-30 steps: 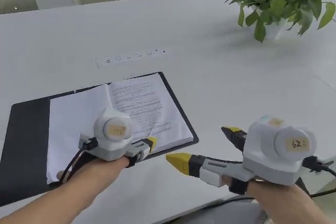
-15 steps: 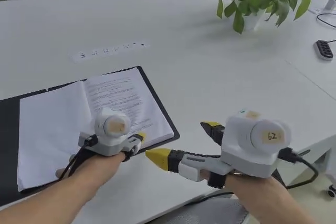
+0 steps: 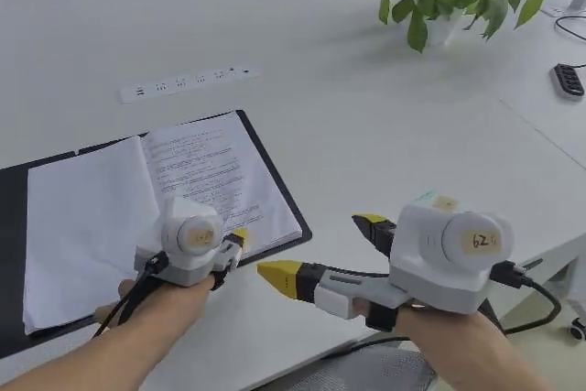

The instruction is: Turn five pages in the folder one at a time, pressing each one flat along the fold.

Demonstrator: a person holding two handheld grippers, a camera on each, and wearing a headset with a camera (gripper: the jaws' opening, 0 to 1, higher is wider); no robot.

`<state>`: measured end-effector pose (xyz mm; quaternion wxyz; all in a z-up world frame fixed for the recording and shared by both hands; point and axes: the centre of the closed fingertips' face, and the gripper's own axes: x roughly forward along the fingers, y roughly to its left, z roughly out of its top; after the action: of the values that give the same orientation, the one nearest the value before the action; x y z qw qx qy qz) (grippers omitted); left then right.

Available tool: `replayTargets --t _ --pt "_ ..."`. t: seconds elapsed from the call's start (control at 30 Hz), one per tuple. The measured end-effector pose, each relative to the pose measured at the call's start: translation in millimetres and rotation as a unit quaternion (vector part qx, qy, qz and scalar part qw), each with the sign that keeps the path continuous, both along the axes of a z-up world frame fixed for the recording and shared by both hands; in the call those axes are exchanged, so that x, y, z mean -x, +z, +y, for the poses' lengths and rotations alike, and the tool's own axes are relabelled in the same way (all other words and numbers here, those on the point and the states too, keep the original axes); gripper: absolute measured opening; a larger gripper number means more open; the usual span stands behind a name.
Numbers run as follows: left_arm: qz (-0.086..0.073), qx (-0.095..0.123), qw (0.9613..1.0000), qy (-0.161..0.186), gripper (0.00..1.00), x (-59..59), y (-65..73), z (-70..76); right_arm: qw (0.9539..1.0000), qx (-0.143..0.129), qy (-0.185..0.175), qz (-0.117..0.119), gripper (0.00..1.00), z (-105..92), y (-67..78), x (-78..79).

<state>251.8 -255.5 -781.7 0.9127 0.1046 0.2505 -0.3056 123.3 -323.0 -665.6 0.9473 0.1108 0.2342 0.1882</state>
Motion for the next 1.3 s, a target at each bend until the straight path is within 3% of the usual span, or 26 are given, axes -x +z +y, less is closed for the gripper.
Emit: replayTargets --t 0.1,0.27,0.33,0.53,0.6,0.63,0.7,1.03,1.3 --pt "-0.009 -0.003 0.9999 0.008 0.21 -1.1 0.2 6.0 1.0000 0.000 0.003 0.002 0.92 1.8 -1.5 0.1" --pt "-0.020 0.002 0.9998 0.003 0.20 -1.2 0.8 5.5 1.0000 -0.002 0.005 0.005 0.92 4.0 -3.8 -0.2" --pt "-0.023 0.000 0.9997 0.004 0.14 -2.4 0.1 5.8 0.9999 -0.003 0.007 0.010 0.91 4.5 -5.9 -0.6" --pt "-0.015 0.012 0.9998 0.011 0.08 -2.3 0.3 4.7 0.9998 -0.002 0.012 0.015 0.89 4.0 -8.4 -8.8" --pt "-0.009 0.019 0.9995 0.023 0.00 -4.8 0.6 6.2 0.9998 -0.003 0.013 0.012 0.88 3.4 -8.8 -15.1" --pt "-0.003 0.026 0.9992 0.029 0.00 -4.6 -0.4 6.4 0.9998 -0.002 0.014 0.016 0.87 2.8 -11.1 -19.4" --pt "-0.011 0.019 0.9994 0.027 0.00 -4.1 -0.3 5.5 0.9997 -0.002 0.015 0.017 0.84 2.1 -15.2 -25.6" --pt "-0.005 0.033 0.9989 0.032 0.00 -4.6 -0.6 6.0 0.9963 -0.029 0.031 0.074 0.70 9.3 -56.1 -67.2" --pt "-0.009 0.035 0.9988 0.032 0.00 -5.1 -0.2 7.3 0.9954 -0.052 0.027 0.075 0.62 9.1 -66.6 -96.4"
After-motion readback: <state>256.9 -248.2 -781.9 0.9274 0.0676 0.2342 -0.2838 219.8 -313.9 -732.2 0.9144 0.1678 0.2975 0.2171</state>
